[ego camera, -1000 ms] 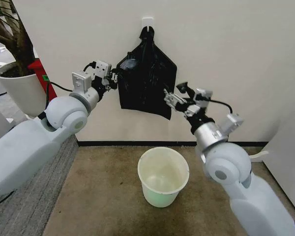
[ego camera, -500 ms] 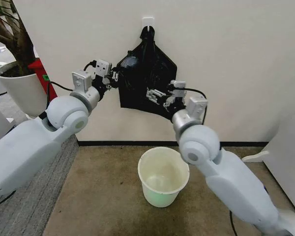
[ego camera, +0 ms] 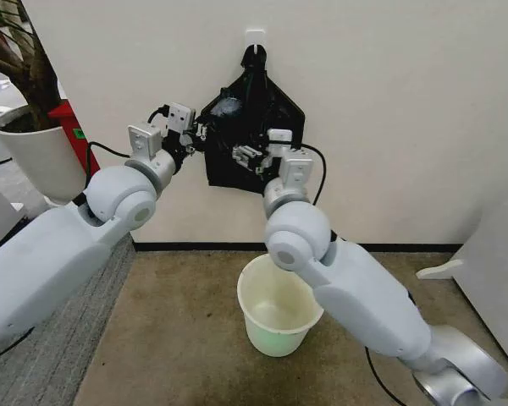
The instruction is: Place the garbage bag over the trash bin.
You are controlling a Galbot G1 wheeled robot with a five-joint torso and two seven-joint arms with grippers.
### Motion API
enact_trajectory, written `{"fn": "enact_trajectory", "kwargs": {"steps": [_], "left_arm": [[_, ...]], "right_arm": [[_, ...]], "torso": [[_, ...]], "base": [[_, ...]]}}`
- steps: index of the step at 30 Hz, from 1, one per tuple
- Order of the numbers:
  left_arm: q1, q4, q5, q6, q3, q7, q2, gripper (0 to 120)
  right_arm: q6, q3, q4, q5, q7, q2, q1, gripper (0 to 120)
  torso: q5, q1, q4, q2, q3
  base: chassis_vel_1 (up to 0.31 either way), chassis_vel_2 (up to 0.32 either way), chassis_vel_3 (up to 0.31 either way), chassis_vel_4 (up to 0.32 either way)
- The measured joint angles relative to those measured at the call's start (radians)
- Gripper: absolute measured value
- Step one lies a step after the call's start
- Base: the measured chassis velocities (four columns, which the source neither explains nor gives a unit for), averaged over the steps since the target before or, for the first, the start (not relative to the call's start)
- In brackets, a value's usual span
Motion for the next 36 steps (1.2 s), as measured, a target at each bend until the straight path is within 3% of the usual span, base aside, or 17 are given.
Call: {"fn": "enact_trajectory", "kwargs": {"steps": [11, 15, 20, 26, 36], "left_arm": [[0.014, -0.010, 0.000, -0.004, -0.014, 0.006, 0.002, 0], [0.029, -0.023, -0.001, -0.005, -0.021, 0.015, 0.011, 0], [0.045, -0.037, -0.004, -0.005, -0.028, 0.017, 0.019, 0], [0.067, -0.043, -0.005, -0.012, -0.045, 0.022, 0.030, 0], [0.098, -0.051, -0.004, -0.031, -0.063, 0.026, 0.041, 0]], "right_arm": [[0.004, 0.009, -0.076, -0.150, -0.017, 0.024, -0.045, 96], [0.017, 0.025, -0.101, -0.195, -0.024, 0.035, -0.053, 81], [0.031, 0.035, -0.121, -0.254, -0.034, 0.037, -0.063, 71], [0.057, 0.051, -0.123, -0.286, -0.037, 0.020, -0.079, 81], [0.078, 0.098, -0.128, -0.295, -0.055, -0.018, -0.092, 81]], "torso": [[0.0000, 0.000, -0.0001, 0.000, 0.000], [-0.0001, 0.000, 0.0000, 0.000, 0.000], [-0.0001, 0.000, 0.0000, 0.000, 0.000], [0.0000, 0.000, 0.0001, 0.000, 0.000], [0.0000, 0.000, -0.0001, 0.000, 0.000]], "base": [[0.000, 0.000, 0.000, 0.000], [0.000, 0.000, 0.000, 0.000], [0.000, 0.000, 0.000, 0.000], [0.000, 0.000, 0.000, 0.000], [0.000, 0.000, 0.000, 0.000]]}}
